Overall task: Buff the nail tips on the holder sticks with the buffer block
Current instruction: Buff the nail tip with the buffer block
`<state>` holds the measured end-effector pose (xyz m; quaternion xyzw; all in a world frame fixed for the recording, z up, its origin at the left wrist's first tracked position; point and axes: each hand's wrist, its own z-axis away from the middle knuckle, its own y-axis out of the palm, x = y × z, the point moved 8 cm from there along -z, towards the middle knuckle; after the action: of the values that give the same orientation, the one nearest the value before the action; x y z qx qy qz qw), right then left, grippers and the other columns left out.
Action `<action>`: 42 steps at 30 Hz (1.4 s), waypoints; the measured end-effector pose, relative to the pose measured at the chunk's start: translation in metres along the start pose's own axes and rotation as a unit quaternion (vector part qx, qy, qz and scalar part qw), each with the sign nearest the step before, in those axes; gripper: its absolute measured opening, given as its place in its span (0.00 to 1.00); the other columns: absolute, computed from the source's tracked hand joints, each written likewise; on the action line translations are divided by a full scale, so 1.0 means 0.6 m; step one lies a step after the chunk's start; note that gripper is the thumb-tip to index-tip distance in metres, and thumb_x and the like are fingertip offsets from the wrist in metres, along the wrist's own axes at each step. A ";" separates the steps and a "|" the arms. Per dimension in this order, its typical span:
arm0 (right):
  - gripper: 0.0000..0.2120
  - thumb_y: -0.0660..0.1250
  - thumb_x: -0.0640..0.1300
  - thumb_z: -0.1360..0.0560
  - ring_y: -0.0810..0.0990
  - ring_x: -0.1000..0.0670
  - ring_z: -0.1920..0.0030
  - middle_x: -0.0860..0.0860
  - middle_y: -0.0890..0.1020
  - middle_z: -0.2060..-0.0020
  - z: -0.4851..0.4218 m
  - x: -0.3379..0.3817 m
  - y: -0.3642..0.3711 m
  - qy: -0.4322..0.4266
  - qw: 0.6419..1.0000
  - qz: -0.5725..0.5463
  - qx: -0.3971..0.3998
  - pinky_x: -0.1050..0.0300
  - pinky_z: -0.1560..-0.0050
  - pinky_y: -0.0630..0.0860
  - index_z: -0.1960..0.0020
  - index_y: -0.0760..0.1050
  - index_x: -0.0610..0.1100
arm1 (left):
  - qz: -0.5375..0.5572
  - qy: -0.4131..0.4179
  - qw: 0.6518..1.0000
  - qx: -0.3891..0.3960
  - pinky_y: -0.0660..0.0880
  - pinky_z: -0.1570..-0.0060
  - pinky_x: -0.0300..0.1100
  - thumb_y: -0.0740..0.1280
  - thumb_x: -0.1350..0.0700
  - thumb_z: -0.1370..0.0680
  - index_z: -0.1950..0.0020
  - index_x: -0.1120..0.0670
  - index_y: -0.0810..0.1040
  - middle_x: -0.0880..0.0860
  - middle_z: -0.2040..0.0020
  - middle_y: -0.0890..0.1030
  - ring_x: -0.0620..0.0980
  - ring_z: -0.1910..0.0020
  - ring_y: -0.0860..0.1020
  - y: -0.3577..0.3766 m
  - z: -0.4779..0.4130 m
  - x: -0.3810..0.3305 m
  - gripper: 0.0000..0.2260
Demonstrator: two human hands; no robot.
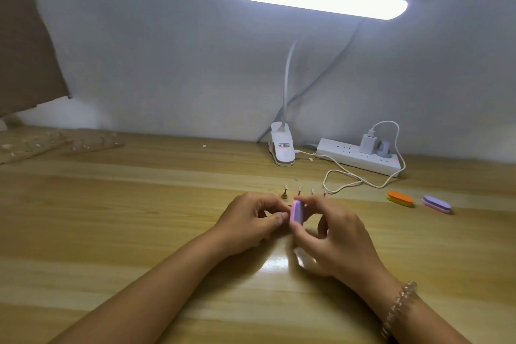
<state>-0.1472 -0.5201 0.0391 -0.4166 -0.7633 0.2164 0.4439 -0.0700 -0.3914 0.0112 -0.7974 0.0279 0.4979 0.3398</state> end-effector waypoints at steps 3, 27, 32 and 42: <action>0.15 0.73 0.50 0.29 0.74 0.66 0.60 0.61 0.80 0.56 -0.003 -0.008 -0.007 0.019 1.000 0.004 -0.024 0.64 0.60 0.69 0.43 0.78 0.53 | -0.013 0.007 1.000 0.009 0.69 0.71 0.35 0.69 0.59 0.21 0.51 0.49 0.86 0.49 0.56 0.85 0.45 0.72 0.75 0.004 0.000 -0.001 0.07; 0.13 0.72 0.52 0.29 0.80 0.56 0.54 0.61 0.80 0.56 0.004 0.000 -0.008 0.024 0.997 0.068 -0.022 0.53 0.57 0.77 0.45 0.77 0.55 | 0.007 0.005 1.000 0.012 0.70 0.68 0.36 0.68 0.59 0.21 0.50 0.50 0.85 0.42 0.61 0.82 0.46 0.72 0.75 0.003 -0.003 0.003 0.07; 0.12 0.73 0.50 0.29 0.80 0.58 0.55 0.61 0.81 0.58 -0.001 -0.020 -0.015 0.065 0.997 0.032 -0.039 0.55 0.54 0.76 0.46 0.78 0.53 | 0.033 -0.003 0.999 0.007 0.70 0.69 0.34 0.67 0.60 0.19 0.50 0.52 0.84 0.45 0.58 0.85 0.44 0.70 0.77 0.002 -0.001 -0.001 0.07; 0.15 0.71 0.58 0.29 0.77 0.61 0.59 0.62 0.80 0.57 -0.001 -0.004 -0.010 0.031 0.998 0.043 -0.030 0.54 0.60 0.76 0.45 0.77 0.55 | -0.060 0.012 0.998 0.009 0.73 0.61 0.42 0.65 0.58 0.20 0.50 0.47 0.82 0.43 0.56 0.83 0.36 0.70 0.74 0.001 0.001 -0.006 0.08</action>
<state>-0.1488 -0.5256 0.0422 -0.4687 -0.7369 0.1991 0.4445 -0.0726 -0.3929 0.0139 -0.8003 -0.0119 0.4670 0.3759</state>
